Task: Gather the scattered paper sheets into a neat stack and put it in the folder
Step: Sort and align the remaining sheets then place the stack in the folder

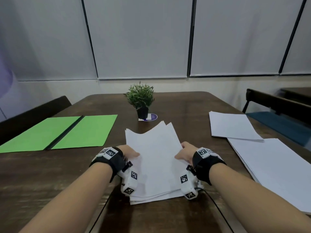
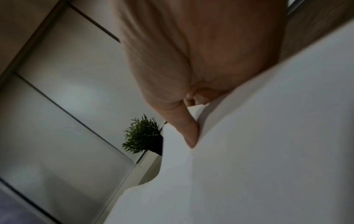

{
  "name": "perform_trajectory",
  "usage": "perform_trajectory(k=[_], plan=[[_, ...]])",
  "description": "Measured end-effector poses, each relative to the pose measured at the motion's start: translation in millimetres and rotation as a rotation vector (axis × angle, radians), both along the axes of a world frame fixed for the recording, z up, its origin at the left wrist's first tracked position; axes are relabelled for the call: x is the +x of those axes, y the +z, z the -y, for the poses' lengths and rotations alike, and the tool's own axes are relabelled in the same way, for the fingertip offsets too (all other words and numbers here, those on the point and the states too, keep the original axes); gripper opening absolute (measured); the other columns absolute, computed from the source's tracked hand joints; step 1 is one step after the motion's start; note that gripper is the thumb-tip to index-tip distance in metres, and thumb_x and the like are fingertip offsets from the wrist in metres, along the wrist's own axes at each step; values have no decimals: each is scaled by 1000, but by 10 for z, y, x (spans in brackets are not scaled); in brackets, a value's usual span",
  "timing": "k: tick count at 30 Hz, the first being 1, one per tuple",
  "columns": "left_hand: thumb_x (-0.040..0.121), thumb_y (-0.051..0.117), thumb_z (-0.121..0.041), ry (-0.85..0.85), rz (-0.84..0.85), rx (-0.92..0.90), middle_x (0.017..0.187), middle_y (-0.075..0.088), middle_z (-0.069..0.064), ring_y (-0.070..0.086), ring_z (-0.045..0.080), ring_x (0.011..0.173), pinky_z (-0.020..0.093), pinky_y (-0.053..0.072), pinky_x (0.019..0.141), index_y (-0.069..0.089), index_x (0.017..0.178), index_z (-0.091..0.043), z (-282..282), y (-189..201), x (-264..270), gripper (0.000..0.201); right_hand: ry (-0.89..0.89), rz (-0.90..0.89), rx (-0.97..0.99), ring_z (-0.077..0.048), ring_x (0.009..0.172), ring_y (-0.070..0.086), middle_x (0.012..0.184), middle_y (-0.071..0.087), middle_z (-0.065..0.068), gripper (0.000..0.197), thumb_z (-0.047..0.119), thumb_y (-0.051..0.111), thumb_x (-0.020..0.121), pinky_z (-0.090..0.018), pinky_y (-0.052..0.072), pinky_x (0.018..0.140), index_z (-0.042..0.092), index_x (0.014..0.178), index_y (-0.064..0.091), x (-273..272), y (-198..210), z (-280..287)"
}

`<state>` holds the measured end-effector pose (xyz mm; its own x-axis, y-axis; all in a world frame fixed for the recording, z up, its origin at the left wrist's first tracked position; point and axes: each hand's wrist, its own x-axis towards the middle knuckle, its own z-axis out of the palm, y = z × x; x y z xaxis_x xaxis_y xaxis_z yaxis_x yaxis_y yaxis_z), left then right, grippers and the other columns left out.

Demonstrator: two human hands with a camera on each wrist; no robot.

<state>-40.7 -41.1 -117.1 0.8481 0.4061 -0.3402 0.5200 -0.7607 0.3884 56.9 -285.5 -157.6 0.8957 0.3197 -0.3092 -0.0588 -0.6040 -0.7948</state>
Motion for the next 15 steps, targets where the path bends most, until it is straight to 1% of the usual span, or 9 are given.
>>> perform_trajectory(k=[1, 3, 5, 7, 8, 10, 12, 14, 15], plan=[[93, 51, -49, 31, 15, -58, 136, 55, 7, 51, 24, 124, 24, 38, 93, 54, 130, -6, -41, -43, -1, 57, 6, 28, 46, -33, 99, 65, 106, 65, -10, 50, 15, 72, 59, -49, 53, 91, 22, 104, 52, -40, 57, 8], [86, 56, -59, 123, 79, -248, 134, 54, 7, 51, 26, 124, 27, 38, 102, 52, 132, -5, -148, -147, 24, 72, 41, 116, 145, -32, 94, 67, 103, 67, -8, 39, 6, 70, 68, -51, 54, 87, 27, 95, 51, -85, 149, 34], [64, 70, -71, 189, 274, -487, 132, 57, 6, 56, 27, 120, 38, 41, 105, 50, 135, -7, -275, -261, 73, 97, 54, 180, 256, -31, 93, 67, 105, 67, -9, 37, -1, 67, 75, -51, 55, 85, 26, 96, 51, -179, 339, 69], [46, 80, -72, 309, 524, -650, 132, 57, 6, 59, 28, 114, 45, 47, 100, 42, 135, -12, -474, -421, 205, 114, 64, 166, 438, -28, 86, 68, 104, 67, -12, 37, -10, 60, 81, -43, 57, 76, 21, 100, 51, -250, 515, 88], [43, 82, -71, 344, 630, -717, 130, 56, 7, 59, 28, 113, 47, 48, 98, 36, 131, -12, -496, -378, 206, 116, 86, 162, 521, -25, 82, 69, 103, 67, -12, 37, -13, 56, 84, -38, 56, 71, 19, 102, 51, -288, 611, 82], [55, 83, -60, 315, 796, -799, 127, 48, 8, 54, 26, 115, 48, 46, 100, 28, 123, -15, -294, 51, 13, 98, 111, 206, 618, -25, 81, 68, 103, 66, -13, 38, -15, 52, 86, -38, 56, 70, 17, 105, 51, -337, 814, 36], [76, 77, -38, 213, 980, -777, 127, 50, 7, 53, 25, 118, 47, 43, 104, 29, 121, -12, -158, 446, -98, 71, 110, 266, 697, -30, 87, 66, 106, 65, -17, 41, -15, 49, 83, -47, 56, 78, 17, 107, 52, -356, 1007, -47], [87, 67, -16, 148, 1172, -732, 124, 55, 1, 55, 20, 118, 37, 43, 105, 33, 122, -13, -64, 754, -137, 49, 96, 330, 748, -30, 92, 66, 108, 65, -15, 46, -16, 46, 82, -47, 55, 82, 21, 108, 54, -371, 1181, -158], [90, 63, -14, 114, 1242, -709, 126, 54, -2, 54, 14, 118, 31, 41, 104, 33, 128, -14, -6, 891, -160, 49, 86, 364, 752, -28, 95, 67, 110, 66, -12, 47, -16, 46, 83, -45, 55, 84, 23, 108, 54, -378, 1258, -217]])
